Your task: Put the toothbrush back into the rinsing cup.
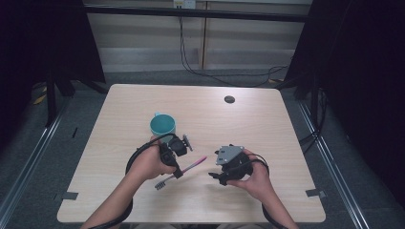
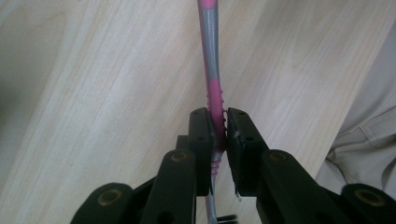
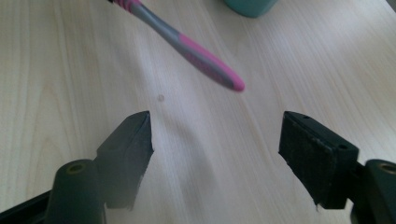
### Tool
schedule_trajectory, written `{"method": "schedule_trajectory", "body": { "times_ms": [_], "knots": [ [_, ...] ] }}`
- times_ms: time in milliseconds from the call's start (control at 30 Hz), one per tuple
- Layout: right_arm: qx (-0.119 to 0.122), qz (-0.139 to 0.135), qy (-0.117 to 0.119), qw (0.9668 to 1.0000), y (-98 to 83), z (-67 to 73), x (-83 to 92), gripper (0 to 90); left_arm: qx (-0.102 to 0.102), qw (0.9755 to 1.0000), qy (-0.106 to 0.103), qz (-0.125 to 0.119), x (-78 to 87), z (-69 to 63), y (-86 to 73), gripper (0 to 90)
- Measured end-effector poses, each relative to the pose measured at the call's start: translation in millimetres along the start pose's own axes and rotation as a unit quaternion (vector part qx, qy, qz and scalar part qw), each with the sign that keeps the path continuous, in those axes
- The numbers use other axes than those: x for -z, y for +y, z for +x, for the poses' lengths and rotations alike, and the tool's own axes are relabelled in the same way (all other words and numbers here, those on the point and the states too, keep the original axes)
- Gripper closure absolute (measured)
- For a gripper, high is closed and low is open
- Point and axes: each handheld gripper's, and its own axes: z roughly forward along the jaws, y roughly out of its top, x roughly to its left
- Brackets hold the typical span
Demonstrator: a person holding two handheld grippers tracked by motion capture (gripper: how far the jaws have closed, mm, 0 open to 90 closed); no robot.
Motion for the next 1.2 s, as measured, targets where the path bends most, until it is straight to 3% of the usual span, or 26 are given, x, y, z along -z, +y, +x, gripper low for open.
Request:
{"method": "schedule_trajectory", "body": {
  "times_ms": [400, 533, 667, 767, 900, 1033, 1200],
  "knots": [
    [0.050, 0.002, 0.005, 0.9987, 21.6, 5.1, -8.7, 35.0, -0.013, 0.9999, -0.004, 0.004, -2.2, -1.2, 7.0, 80.8],
    [0.076, 0.008, 0.010, 0.9970, 25.4, 8.6, -14.8, 41.7, -0.012, 0.9999, -0.010, -0.006, -2.2, -1.4, 7.8, 80.8],
    [0.084, 0.011, 0.013, 0.9963, 26.9, 9.6, -17.7, 46.0, -0.014, 0.9998, -0.011, -0.008, -1.6, -2.2, 9.4, 80.8],
    [0.092, 0.018, 0.016, 0.9955, 28.1, 9.2, -19.7, 57.3, -0.015, 0.9998, -0.012, -0.009, -1.4, -2.9, 11.2, 80.8],
    [0.094, 0.025, 0.020, 0.9950, 26.4, 8.2, -19.3, 65.2, -0.019, 0.9997, -0.013, -0.011, -2.8, -3.6, 12.5, 80.7],
    [0.097, 0.035, 0.026, 0.9943, 24.9, 9.4, -19.4, 68.5, -0.021, 0.9996, -0.010, -0.015, -3.3, -3.3, 12.2, 80.6],
    [0.121, 0.049, 0.031, 0.9911, 21.2, 11.9, -23.4, 74.1, -0.024, 0.9994, -0.010, -0.023, -1.8, -2.8, 12.1, 80.2]
  ]
}}
